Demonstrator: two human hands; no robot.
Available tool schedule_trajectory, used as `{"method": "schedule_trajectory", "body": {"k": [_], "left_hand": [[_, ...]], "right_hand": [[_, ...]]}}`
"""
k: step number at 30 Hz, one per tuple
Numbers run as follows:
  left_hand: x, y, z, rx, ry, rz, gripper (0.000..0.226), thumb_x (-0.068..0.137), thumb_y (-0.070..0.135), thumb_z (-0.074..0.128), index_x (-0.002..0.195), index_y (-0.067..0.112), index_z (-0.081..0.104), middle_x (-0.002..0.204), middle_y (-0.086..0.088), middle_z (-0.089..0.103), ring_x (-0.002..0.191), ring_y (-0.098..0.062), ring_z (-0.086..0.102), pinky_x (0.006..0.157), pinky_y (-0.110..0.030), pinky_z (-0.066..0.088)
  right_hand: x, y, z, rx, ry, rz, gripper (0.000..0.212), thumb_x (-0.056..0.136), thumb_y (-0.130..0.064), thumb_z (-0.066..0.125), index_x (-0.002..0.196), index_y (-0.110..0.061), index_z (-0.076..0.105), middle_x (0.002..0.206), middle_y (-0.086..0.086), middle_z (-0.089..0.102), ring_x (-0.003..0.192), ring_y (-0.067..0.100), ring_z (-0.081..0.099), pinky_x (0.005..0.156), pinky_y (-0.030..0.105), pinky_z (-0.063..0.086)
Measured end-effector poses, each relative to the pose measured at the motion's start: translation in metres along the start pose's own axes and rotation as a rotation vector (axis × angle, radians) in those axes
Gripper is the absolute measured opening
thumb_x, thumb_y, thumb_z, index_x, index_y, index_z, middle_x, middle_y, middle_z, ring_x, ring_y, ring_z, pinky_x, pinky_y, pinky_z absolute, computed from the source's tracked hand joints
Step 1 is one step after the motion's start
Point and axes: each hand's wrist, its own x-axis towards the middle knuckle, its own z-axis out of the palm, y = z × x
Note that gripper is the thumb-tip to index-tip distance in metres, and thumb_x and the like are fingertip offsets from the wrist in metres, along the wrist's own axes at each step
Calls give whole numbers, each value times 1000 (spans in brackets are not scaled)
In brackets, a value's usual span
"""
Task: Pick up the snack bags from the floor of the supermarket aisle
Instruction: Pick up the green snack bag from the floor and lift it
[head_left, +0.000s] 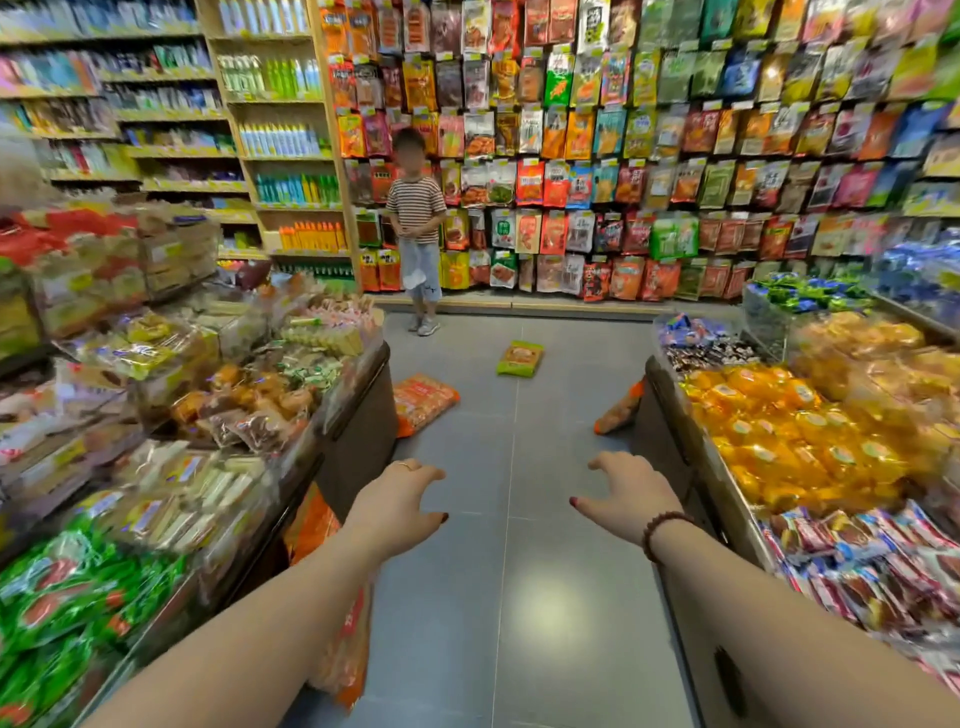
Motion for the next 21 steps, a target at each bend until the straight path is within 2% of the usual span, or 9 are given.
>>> {"method": "schedule_trajectory", "body": {"k": [13, 21], "left_hand": [[263, -50, 25, -31, -131, -17, 58, 87, 41, 60, 140, 27, 42, 140, 3, 45, 132, -16, 39, 100, -35, 43], [443, -68, 44, 3, -115, -73, 59, 86, 42, 61, 140, 27, 42, 143, 3, 44, 135, -16, 36, 104, -35, 39]], "right_hand": [[277, 17, 13, 45, -76, 31, 58, 82, -52, 61, 129, -20, 48, 134, 1, 51, 127, 21, 44, 104, 36, 39], [470, 57, 18, 31, -83, -17, 59, 83, -50, 62, 131, -19, 49, 134, 3, 51, 128, 22, 44, 104, 36, 39]]}}
